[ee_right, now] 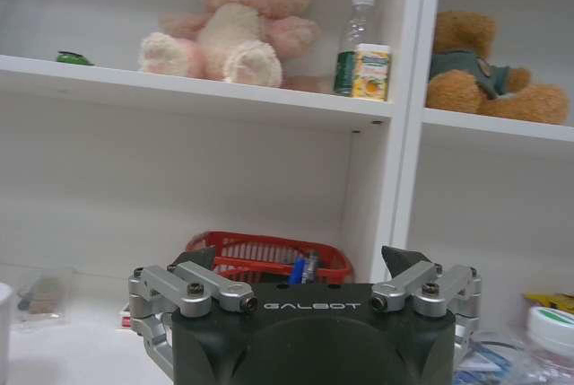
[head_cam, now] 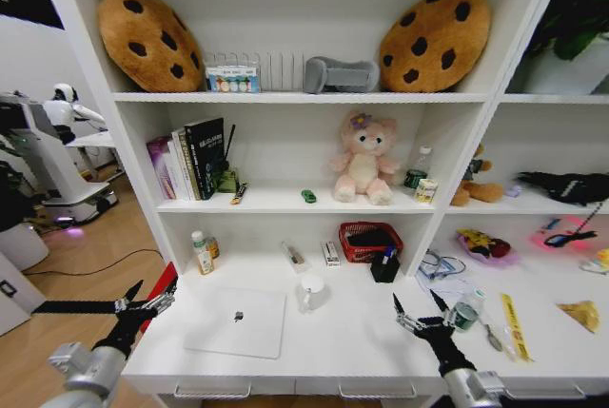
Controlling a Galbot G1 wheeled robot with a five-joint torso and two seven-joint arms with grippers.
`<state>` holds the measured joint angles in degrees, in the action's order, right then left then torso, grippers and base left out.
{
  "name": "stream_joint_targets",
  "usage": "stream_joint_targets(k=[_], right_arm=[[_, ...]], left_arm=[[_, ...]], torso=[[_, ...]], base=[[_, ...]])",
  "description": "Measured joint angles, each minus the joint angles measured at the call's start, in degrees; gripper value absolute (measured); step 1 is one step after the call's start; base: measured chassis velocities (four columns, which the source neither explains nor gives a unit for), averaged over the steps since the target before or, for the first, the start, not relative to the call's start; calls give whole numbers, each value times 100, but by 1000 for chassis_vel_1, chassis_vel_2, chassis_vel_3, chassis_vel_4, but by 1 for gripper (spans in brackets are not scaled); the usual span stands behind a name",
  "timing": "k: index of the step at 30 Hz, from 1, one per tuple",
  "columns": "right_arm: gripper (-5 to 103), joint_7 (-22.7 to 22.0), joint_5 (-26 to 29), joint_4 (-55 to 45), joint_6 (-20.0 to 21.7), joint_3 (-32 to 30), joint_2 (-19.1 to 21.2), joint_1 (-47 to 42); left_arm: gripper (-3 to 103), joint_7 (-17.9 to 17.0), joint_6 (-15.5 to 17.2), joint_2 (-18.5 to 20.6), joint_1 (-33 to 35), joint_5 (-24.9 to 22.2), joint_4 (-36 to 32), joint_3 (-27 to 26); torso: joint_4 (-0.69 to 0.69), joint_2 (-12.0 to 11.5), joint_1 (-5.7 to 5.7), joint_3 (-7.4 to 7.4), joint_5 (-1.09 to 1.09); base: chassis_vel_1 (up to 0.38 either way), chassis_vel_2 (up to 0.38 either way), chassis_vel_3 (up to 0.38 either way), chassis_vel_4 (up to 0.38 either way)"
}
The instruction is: Organize the objects on the table.
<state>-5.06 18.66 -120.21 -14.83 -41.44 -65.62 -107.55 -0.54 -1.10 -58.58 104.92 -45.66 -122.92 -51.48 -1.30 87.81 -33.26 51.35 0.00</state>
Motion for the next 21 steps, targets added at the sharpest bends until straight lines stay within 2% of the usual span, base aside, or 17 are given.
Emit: stream_joint_targets(k=[3, 6, 9, 10, 11, 17, 21], right_arm=[[100, -2, 42, -71, -56, -66, -155, -108], [100, -2, 94, -82, -117, -117, -261, -138], [100, -3, 92, -60, -238, -141, -323, -102], [100, -3, 89, -56, -278, -152, -340, -65], [100, -6, 105, -51, -297, -155, -350, -36], [100, -81, 272, 71, -256, -179, -348, 146], [100, -176, 431, 309, -91, -134, -298, 300]], left_arm=[[100, 0, 0, 0, 1, 0, 0, 0], [100, 0, 0, 0, 1, 0, -1, 0], [100, 2, 0, 0, 0, 0, 0, 2], [100, 2, 0, -1, 1, 0, -1, 2], [100, 2, 0, -1, 2, 0, -1, 2], [100, 1, 0, 0, 1, 0, -1, 2], [100, -1, 0, 0, 1, 0, 0, 0]], torso=[[1, 1, 2, -1, -2], [1, 1, 2, -1, 5], [-1, 0, 1, 0, -2], [0, 1, 2, -1, 3], [3, 1, 3, -1, 5], [0, 1, 3, -2, -2], [1, 1, 2, -1, -2]], base=[[-232, -212, 230, 218], [-201, -232, 211, 237], [-215, -238, 189, 198], [-91, -115, 155, 92], [-91, -71, 97, 92], [11, -8, 17, -8], [48, 67, -45, -47]])
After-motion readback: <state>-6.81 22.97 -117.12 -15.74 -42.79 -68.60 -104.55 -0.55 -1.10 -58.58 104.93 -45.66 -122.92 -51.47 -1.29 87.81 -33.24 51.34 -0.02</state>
